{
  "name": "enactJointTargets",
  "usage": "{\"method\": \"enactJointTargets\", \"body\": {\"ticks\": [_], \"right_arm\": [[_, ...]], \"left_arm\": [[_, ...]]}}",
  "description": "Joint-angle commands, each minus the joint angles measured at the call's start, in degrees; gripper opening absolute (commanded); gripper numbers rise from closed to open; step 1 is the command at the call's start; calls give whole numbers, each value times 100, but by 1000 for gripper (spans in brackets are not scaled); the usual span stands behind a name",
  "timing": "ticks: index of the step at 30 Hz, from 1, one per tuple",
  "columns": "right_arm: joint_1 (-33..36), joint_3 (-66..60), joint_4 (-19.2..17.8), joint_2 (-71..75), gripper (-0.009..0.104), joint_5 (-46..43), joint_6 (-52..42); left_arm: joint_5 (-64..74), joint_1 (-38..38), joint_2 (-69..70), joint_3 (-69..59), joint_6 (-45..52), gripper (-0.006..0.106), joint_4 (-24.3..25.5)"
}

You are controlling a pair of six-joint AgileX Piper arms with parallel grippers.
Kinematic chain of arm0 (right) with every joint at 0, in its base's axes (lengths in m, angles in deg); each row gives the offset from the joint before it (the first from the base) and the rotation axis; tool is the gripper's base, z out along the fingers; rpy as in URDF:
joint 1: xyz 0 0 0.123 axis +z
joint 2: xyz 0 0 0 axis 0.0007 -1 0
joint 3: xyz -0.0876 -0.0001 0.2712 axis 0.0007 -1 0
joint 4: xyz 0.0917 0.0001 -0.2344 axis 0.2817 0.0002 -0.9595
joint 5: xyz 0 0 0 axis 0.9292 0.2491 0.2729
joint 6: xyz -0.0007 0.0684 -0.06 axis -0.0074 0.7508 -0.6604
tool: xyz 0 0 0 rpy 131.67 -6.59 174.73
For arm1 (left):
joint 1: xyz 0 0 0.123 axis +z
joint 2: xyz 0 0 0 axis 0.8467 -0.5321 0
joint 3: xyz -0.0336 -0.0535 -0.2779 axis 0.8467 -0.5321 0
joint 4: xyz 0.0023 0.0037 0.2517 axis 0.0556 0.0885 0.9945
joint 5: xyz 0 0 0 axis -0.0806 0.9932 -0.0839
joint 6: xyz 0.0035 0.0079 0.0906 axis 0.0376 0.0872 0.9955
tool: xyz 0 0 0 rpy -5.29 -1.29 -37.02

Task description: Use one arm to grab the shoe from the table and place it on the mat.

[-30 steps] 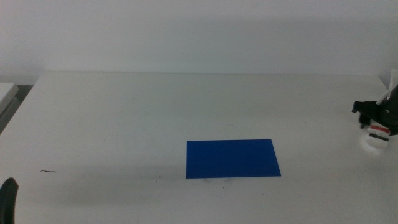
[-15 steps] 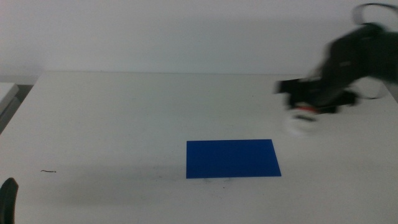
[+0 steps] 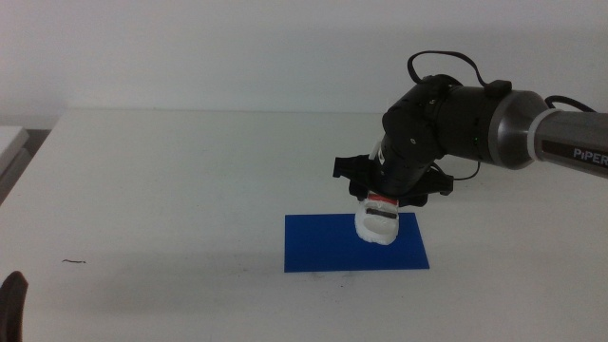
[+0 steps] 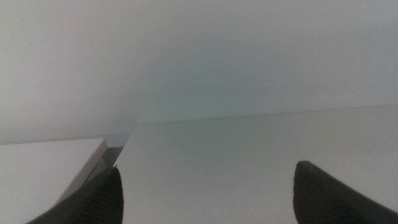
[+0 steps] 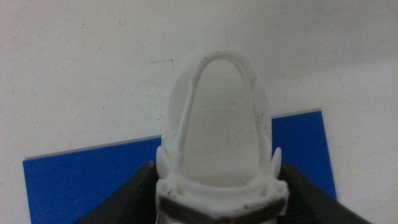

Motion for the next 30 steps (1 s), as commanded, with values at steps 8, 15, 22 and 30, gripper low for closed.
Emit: {"method": "enactJointTargets", "body": {"ticks": [8, 15, 22, 30], "right_arm": [[19, 45, -132, 48, 5, 92, 698], [327, 69, -573, 48, 5, 501, 4749], [822, 714, -1107, -177, 5, 1626, 6991], [822, 1775, -278, -999, 5, 2502, 6991]], "left_arm": [[-70, -1, -28, -2, -8, 94, -23], [-70, -1, -28, -2, -8, 94, -23], [-70, -1, -28, -2, -8, 94, -23], [-70, -1, -28, -2, -8, 94, -23]]}}
